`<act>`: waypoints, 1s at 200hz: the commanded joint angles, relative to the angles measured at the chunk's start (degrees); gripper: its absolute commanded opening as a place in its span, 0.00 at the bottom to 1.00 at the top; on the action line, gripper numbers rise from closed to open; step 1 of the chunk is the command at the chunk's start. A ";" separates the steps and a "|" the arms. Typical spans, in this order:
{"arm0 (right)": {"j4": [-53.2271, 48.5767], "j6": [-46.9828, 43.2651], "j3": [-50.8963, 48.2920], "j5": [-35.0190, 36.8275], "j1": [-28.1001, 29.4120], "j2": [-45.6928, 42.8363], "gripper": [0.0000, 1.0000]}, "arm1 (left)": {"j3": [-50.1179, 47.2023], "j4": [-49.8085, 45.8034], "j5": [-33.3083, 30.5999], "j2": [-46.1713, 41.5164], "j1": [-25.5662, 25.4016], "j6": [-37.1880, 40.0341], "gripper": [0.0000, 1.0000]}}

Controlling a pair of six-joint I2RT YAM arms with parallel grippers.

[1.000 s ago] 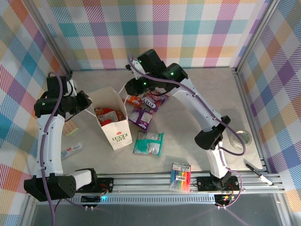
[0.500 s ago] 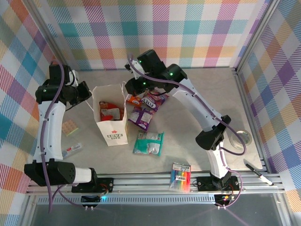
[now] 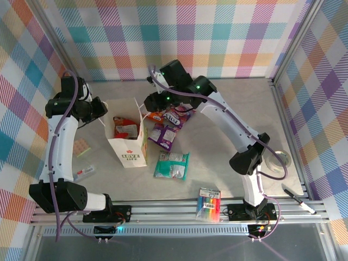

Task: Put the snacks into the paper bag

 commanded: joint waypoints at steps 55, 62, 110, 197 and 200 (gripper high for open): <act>3.79 -0.25 -13.72 7.61 -0.84 -13.85 0.56 | 0.07 -0.54 0.48 -3.35 -0.49 1.24 0.25; 4.38 -0.04 -15.89 8.16 -1.01 -15.52 0.57 | 0.46 -1.05 0.72 -3.59 -0.49 1.65 0.26; 7.12 3.24 -31.38 10.46 -3.57 -26.92 0.60 | 0.62 -1.82 0.52 -5.28 -0.47 2.24 0.28; 10.20 13.62 -54.06 2.50 -9.63 -39.96 0.66 | -2.41 -0.52 0.93 -7.57 -0.52 2.79 0.31; 10.29 13.95 -54.82 1.97 -9.71 -40.15 0.66 | -2.62 -0.37 0.91 -7.71 -0.51 2.70 0.31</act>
